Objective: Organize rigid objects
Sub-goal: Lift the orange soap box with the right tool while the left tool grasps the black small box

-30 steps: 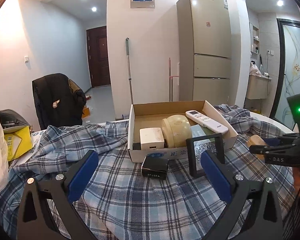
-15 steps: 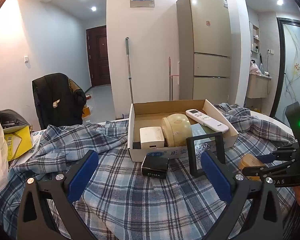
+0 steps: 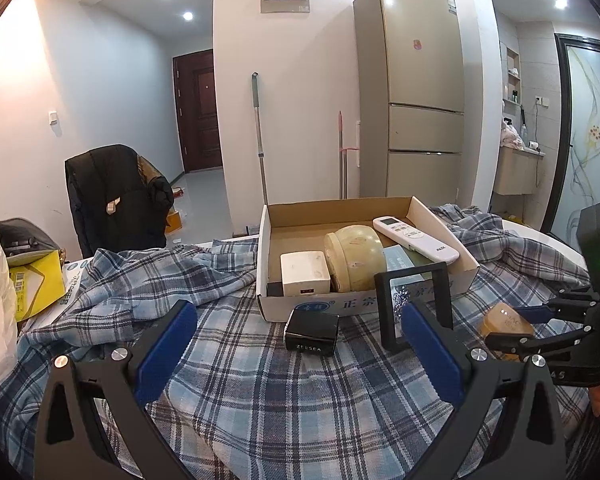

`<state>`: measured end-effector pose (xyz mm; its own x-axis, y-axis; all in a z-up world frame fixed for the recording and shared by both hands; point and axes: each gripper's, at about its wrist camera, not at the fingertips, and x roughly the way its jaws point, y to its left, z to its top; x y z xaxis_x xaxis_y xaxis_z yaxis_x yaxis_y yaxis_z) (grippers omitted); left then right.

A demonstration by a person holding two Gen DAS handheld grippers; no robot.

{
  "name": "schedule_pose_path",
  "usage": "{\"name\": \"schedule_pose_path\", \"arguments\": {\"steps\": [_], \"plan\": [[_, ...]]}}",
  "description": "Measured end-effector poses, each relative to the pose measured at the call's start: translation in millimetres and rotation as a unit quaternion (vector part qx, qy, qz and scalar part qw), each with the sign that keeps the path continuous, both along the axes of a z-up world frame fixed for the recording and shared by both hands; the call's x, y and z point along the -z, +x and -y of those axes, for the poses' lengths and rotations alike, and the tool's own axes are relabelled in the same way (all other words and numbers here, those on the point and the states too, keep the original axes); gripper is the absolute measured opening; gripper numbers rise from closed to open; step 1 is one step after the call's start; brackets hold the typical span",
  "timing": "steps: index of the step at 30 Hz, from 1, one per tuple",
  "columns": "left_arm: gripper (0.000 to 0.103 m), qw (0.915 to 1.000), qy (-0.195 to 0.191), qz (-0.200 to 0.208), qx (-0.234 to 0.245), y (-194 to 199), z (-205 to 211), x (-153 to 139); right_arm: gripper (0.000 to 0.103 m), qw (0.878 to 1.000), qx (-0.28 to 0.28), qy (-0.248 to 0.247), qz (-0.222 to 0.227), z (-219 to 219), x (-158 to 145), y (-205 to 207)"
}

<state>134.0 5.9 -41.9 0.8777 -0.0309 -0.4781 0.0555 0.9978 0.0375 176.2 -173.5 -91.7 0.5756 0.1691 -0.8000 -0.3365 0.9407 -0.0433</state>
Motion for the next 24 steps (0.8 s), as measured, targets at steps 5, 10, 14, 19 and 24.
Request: {"name": "schedule_pose_path", "arguments": {"steps": [5,10,14,19,24], "plan": [[0.103,1.0000,0.000,-0.003,0.007,1,1,1,0.042,1.000,0.002,0.018,0.021,4,-8,-5],[0.100,0.9997,-0.009,-0.013,0.018,3,0,1,0.042,1.000,-0.004,0.022,0.017,3,-8,-4],[0.089,0.9985,-0.017,-0.047,0.022,15,-5,2,0.042,0.999,0.009,0.029,0.025,7,-11,-3],[0.062,0.9884,-0.064,-0.134,0.033,44,-22,16,0.042,0.997,0.023,0.015,0.067,14,-23,-6],[0.052,0.9867,-0.028,-0.146,0.066,66,-19,22,0.042,0.997,0.022,0.018,0.068,16,-24,-5]]}}
